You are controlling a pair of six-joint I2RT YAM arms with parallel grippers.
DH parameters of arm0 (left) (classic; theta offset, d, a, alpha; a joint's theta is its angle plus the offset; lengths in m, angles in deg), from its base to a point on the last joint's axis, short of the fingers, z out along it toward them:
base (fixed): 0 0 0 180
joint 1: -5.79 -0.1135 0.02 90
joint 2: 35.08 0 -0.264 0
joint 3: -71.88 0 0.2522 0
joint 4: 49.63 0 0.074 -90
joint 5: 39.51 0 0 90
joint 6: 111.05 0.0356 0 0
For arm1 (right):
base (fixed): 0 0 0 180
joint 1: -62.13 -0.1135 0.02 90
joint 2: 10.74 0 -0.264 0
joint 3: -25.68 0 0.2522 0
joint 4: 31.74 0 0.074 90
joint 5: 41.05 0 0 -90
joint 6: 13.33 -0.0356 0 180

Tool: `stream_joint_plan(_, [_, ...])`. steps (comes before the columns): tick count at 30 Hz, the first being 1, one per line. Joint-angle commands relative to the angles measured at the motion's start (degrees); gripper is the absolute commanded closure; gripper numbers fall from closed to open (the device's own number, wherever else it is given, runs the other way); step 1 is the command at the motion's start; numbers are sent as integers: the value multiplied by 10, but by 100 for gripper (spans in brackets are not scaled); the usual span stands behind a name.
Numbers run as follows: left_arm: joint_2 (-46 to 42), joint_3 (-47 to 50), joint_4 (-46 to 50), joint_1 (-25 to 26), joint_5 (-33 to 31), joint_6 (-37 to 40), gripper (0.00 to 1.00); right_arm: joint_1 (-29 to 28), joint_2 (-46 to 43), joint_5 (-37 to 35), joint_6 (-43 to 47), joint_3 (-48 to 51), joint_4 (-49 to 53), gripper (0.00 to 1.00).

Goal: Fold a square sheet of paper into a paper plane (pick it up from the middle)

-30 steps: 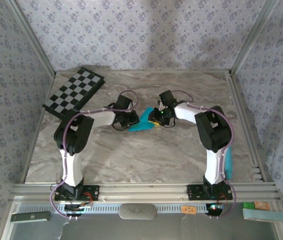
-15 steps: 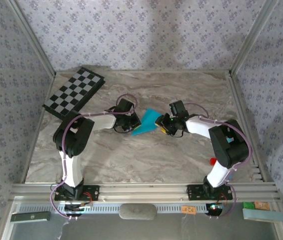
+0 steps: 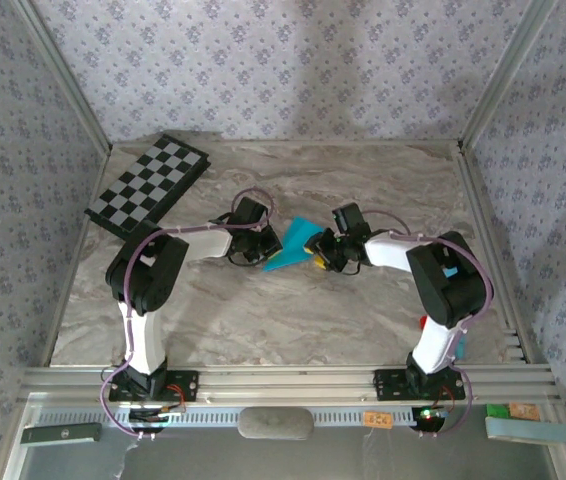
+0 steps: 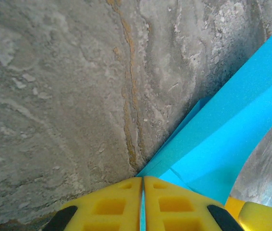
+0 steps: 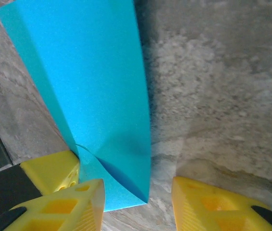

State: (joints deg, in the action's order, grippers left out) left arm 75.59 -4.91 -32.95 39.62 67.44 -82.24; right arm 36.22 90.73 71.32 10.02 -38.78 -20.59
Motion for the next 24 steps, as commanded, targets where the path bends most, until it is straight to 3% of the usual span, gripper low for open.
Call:
stream_joint_plan(1, [4, 12, 31, 4, 4, -5, 90, -6, 17, 17, -8, -18, -15, 60])
stream_joint_plan(19, [-5, 12, 32, 1, 6, -2, 90, -9, 7, 29, -11, -2, -75, 77])
stream_joint_plan(24, [-14, 12, 35, -3, 9, 6, 88, -9, 10, 33, -8, -3, -75, 88])
